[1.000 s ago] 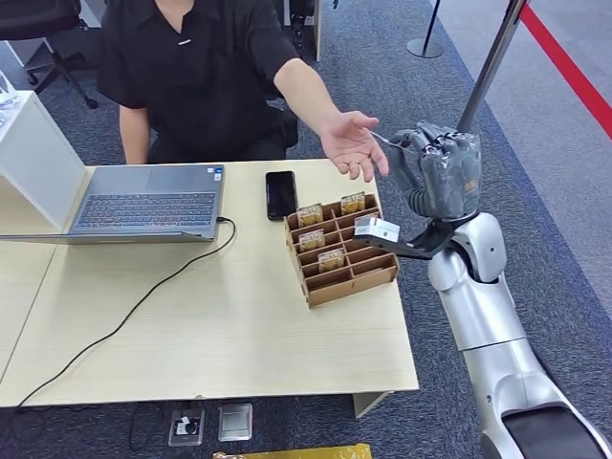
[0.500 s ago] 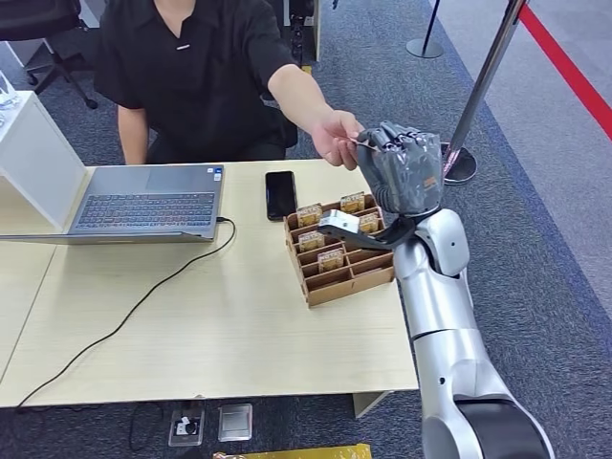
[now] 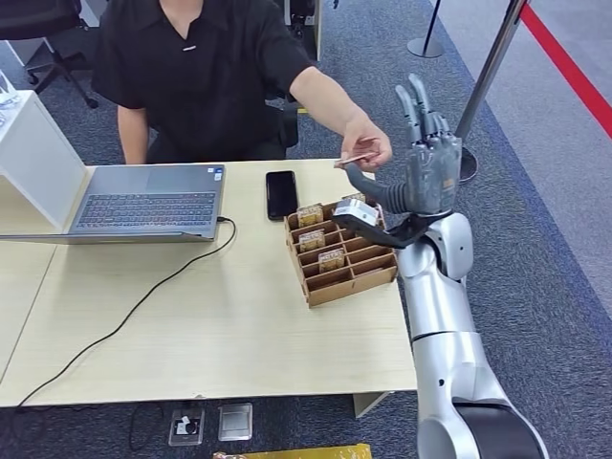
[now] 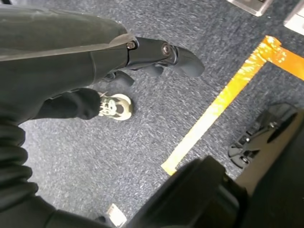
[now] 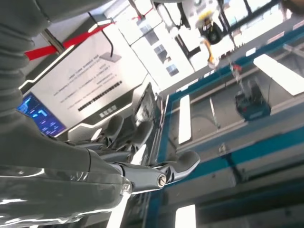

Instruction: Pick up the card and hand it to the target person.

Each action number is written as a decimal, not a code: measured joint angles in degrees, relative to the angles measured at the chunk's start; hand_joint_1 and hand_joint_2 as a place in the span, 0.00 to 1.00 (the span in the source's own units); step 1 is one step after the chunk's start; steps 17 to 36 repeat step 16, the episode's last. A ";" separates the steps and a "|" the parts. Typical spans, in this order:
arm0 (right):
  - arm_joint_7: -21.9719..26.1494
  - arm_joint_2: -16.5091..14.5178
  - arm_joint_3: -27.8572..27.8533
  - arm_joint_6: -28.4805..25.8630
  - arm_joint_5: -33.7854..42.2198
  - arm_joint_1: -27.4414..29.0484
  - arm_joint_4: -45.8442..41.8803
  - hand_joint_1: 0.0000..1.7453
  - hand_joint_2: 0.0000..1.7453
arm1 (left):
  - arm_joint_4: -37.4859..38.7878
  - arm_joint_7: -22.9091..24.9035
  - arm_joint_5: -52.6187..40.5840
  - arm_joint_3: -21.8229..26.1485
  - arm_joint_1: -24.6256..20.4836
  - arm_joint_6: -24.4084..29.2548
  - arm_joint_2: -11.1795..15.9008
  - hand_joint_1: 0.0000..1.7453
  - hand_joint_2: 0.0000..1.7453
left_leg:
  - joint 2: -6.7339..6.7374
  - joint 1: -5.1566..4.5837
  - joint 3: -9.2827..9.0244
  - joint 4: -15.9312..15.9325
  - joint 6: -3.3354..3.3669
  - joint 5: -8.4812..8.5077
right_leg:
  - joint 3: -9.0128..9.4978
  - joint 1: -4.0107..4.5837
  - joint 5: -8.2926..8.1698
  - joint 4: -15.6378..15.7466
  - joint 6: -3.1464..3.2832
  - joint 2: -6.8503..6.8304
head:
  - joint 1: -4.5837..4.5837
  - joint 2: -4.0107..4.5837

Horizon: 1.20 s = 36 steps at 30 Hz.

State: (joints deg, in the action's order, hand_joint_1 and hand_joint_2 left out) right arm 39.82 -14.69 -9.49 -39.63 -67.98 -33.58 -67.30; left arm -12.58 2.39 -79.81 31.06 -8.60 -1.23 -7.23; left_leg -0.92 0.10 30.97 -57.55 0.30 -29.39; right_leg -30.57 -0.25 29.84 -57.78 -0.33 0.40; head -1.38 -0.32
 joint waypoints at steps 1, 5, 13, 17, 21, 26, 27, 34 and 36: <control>0.00 0.21 -0.66 -0.01 1.56 0.85 -1.87 0.00 0.00 | 0.01 -0.12 0.30 0.02 0.07 0.26 0.01 0.00 0.00 | -0.01 0.00 0.01 0.00 0.00 0.00 | 0.00 0.00 0.00 0.00 0.00 -0.01 | 0.02 -0.01; -0.02 1.62 -5.89 -0.04 12.43 4.34 -7.10 0.00 0.00 | 0.02 -0.85 1.46 0.25 0.33 1.26 0.02 0.00 0.00 | -0.01 0.00 0.00 0.00 0.01 -0.01 | 0.02 0.00 0.00 0.05 -0.01 -0.02 | 0.11 -0.01; -0.37 7.37 -23.23 -0.08 23.99 13.17 -3.92 0.00 0.00 | 0.06 -0.99 2.64 0.69 2.27 1.72 0.01 0.00 0.00 | -0.08 -0.03 0.10 -0.01 0.05 -0.05 | -0.02 -0.02 0.00 0.13 -0.06 -0.07 | -0.10 -0.01; -2.27 9.60 -29.97 -0.08 20.37 14.37 3.22 0.00 0.00 | 0.07 -1.30 3.35 1.07 2.60 2.21 -0.01 0.05 0.00 | -0.09 -0.02 0.09 -0.01 0.05 -0.05 | -0.02 -0.02 0.01 0.13 -0.07 -0.10 | 0.02 0.00; -2.27 9.60 -29.97 -0.08 20.37 14.37 3.22 0.00 0.00 | 0.07 -1.30 3.35 1.07 2.60 2.21 -0.01 0.05 0.00 | -0.09 -0.02 0.09 -0.01 0.05 -0.05 | -0.02 -0.02 0.01 0.13 -0.07 -0.10 | 0.02 0.00; -2.27 9.60 -29.97 -0.08 20.37 14.37 3.22 0.00 0.00 | 0.07 -1.30 3.35 1.07 2.60 2.21 -0.01 0.05 0.00 | -0.09 -0.02 0.09 -0.01 0.05 -0.05 | -0.02 -0.02 0.01 0.13 -0.07 -0.10 | 0.02 0.00; -2.27 9.60 -29.97 -0.08 20.37 14.37 3.22 0.00 0.00 | 0.07 -1.30 3.35 1.07 2.60 2.21 -0.01 0.05 0.00 | -0.09 -0.02 0.09 -0.01 0.05 -0.05 | -0.02 -0.02 0.01 0.13 -0.07 -0.10 | 0.02 0.00; -2.27 9.60 -29.97 -0.08 20.37 14.37 3.22 0.00 0.00 | 0.07 -1.30 3.35 1.07 2.60 2.21 -0.01 0.05 0.00 | -0.09 -0.02 0.09 -0.01 0.05 -0.05 | -0.02 -0.02 0.01 0.13 -0.07 -0.10 | 0.02 0.00; -2.27 9.60 -29.97 -0.08 20.37 14.37 3.22 0.00 0.00 | 0.07 -1.30 3.35 1.07 2.60 2.21 -0.01 0.05 0.00 | -0.09 -0.02 0.09 -0.01 0.05 -0.05 | -0.02 -0.02 0.01 0.13 -0.07 -0.10 | 0.02 0.00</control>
